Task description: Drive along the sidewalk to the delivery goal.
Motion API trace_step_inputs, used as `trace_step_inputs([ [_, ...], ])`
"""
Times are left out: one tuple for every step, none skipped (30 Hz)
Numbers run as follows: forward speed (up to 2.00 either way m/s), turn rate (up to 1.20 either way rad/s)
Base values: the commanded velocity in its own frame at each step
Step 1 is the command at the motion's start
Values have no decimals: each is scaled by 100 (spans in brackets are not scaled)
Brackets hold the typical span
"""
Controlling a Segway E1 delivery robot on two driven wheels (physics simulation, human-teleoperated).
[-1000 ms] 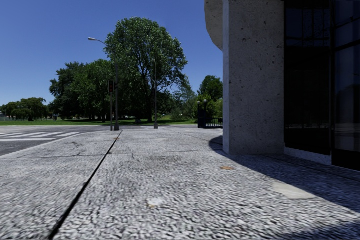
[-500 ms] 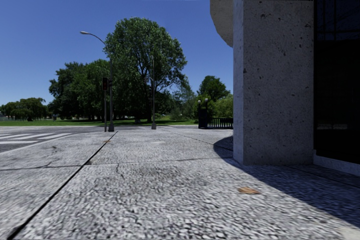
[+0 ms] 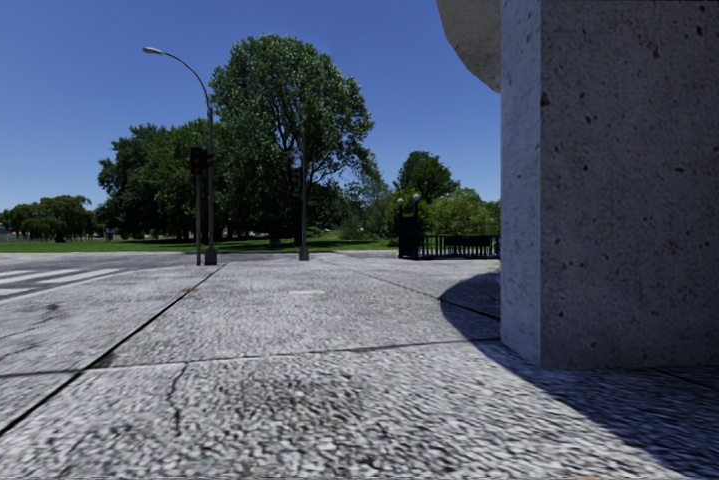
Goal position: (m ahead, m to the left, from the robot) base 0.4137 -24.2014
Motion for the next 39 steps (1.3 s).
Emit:
trace_step_inputs([
  [200, 0],
  [200, 0],
  [200, 0],
  [200, 0],
  [200, 0],
  [200, 0],
  [200, 0],
  [200, 0],
  [200, 0],
  [200, 0],
  [200, 0],
  [200, 0],
  [200, 0],
  [200, 0],
  [200, 0],
  [200, 0],
  [200, 0],
  [200, 0],
  [200, 0],
  [200, 0],
  [200, 0],
  [200, 0],
  [200, 0],
  [200, 0],
  [200, 0],
  [200, 0],
  [200, 0],
  [200, 0],
  [200, 0],
  [200, 0],
  [200, 0],
  [200, 0],
  [200, 0],
  [200, 0],
  [200, 0],
  [200, 0],
  [200, 0],
  [200, 0],
  [200, 0],
])
